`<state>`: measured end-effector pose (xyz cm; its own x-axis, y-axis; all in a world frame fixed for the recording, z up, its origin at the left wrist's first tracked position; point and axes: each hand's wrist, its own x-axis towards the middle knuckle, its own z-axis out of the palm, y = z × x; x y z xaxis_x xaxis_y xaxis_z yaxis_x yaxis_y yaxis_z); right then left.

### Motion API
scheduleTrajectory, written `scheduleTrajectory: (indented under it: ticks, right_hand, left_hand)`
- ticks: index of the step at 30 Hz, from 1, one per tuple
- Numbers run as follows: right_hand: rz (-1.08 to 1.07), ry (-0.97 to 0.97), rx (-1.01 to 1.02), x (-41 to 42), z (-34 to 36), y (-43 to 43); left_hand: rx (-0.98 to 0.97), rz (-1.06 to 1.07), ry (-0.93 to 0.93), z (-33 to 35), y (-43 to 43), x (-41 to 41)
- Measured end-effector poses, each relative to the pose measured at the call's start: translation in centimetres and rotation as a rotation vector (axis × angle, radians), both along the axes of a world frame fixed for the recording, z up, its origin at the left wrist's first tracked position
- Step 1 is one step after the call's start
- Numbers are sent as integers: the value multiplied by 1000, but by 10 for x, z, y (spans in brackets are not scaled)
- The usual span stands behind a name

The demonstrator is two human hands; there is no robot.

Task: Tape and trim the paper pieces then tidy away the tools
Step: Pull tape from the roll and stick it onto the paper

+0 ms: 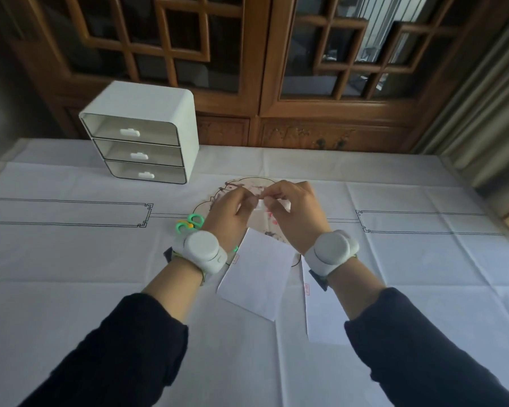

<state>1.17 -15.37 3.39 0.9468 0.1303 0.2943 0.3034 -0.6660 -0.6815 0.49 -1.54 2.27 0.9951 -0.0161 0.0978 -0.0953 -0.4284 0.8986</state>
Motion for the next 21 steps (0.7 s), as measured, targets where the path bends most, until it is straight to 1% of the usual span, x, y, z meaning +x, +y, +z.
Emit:
scheduleTrajectory:
  ticks: [3, 6, 8, 12, 14, 17, 20, 21]
  right_hand:
    - [-11, 72, 65, -4, -4, -1]
    - [-10, 173, 111, -8, -8, -5]
    - [16, 232, 157, -10, -8, -7]
    - [70, 316, 311, -14, -4, -12]
    - [91, 366, 373, -14, -4, -15]
    - [112, 411, 501, -14, -5, -18]
    - [77, 431, 531, -13, -7, -21]
    - [64, 435, 536, -13, -7, -22]
  left_hand:
    - [-59, 46, 76, -6, 4, -3]
    - [-290, 86, 175, -11, 10, -7]
    - [-364, 76, 248, -14, 10, -8]
    - [-412, 59, 252, -10, 6, -10]
    - [-476, 77, 259, -11, 6, -10]
    - [-609, 63, 289, -10, 6, -13]
    - [-815, 37, 322, -6, 3, -16]
    - [-856, 30, 335, -6, 2, -17]
